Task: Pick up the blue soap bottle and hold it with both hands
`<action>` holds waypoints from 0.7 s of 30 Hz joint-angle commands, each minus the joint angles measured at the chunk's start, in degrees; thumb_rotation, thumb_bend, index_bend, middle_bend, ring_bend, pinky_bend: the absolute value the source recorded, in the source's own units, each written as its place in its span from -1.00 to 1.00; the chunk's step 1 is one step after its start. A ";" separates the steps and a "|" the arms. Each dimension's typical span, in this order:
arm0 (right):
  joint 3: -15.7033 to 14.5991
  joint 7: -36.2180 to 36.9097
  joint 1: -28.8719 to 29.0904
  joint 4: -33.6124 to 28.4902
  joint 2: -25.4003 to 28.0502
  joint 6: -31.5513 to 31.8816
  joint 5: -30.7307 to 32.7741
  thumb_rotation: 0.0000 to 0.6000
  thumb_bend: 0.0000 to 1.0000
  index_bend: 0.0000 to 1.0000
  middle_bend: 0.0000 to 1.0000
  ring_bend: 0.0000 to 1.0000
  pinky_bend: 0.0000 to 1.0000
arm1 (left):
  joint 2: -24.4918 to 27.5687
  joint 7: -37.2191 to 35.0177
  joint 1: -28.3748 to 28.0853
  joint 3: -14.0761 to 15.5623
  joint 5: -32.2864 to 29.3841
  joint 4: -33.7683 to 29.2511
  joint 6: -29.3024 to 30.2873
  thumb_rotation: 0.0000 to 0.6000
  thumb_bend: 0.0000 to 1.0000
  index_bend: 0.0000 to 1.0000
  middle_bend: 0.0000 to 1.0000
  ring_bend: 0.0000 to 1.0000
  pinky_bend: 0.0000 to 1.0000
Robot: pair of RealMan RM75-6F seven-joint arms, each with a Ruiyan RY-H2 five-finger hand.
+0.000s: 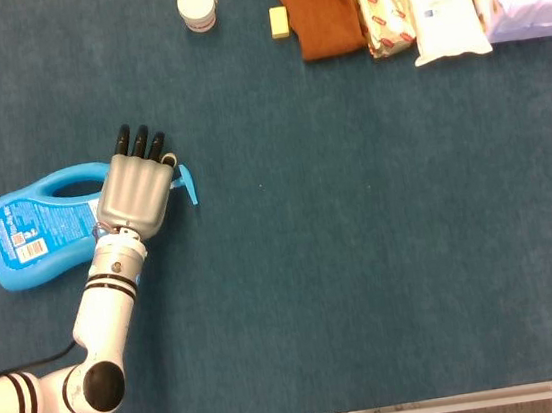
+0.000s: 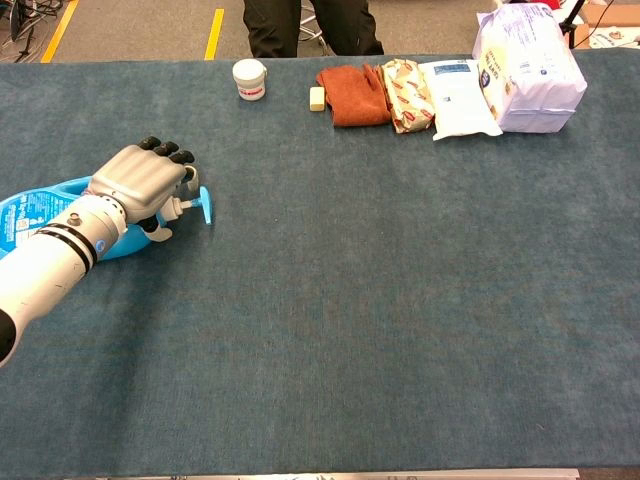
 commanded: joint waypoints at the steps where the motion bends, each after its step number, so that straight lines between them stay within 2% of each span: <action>1: -0.06 0.26 0.07 0.34 -0.19 -0.10 -0.04 1.00 -0.52 -0.41 -0.15 -0.25 -0.36 | 0.05 0.19 0.03 0.62 -0.19 -0.36 0.49 1.00 -0.59 -0.34 -0.75 -0.94 -0.89; 8: -0.23 1.05 0.03 1.18 -0.56 0.10 -0.32 1.00 -0.52 -0.41 -0.15 -0.25 -0.36 | 1.17 1.79 0.44 2.81 -0.82 -4.34 2.32 1.00 -0.52 -0.18 -0.71 -0.91 -0.89; 13: -0.38 1.57 -0.15 1.72 -0.75 0.33 -0.41 1.00 -0.52 -0.41 -0.15 -0.25 -0.36 | 2.29 1.03 0.77 4.46 1.75 -8.13 3.23 1.00 -0.52 -0.12 -0.70 -0.91 -0.89; 17: -0.33 1.93 -0.17 1.96 -0.71 0.49 -0.43 1.00 -0.52 -0.40 -0.15 -0.25 -0.36 | 2.07 0.41 0.89 4.88 4.10 -7.27 4.30 1.00 -0.52 -0.17 -0.69 -0.91 -0.89; 21: -0.30 2.30 -0.22 2.21 -0.74 0.78 -0.60 1.00 -0.52 -0.41 -0.15 -0.25 -0.36 | 1.93 1.21 0.78 4.91 2.60 -6.06 4.19 1.00 -0.52 -0.21 -0.69 -0.91 -0.89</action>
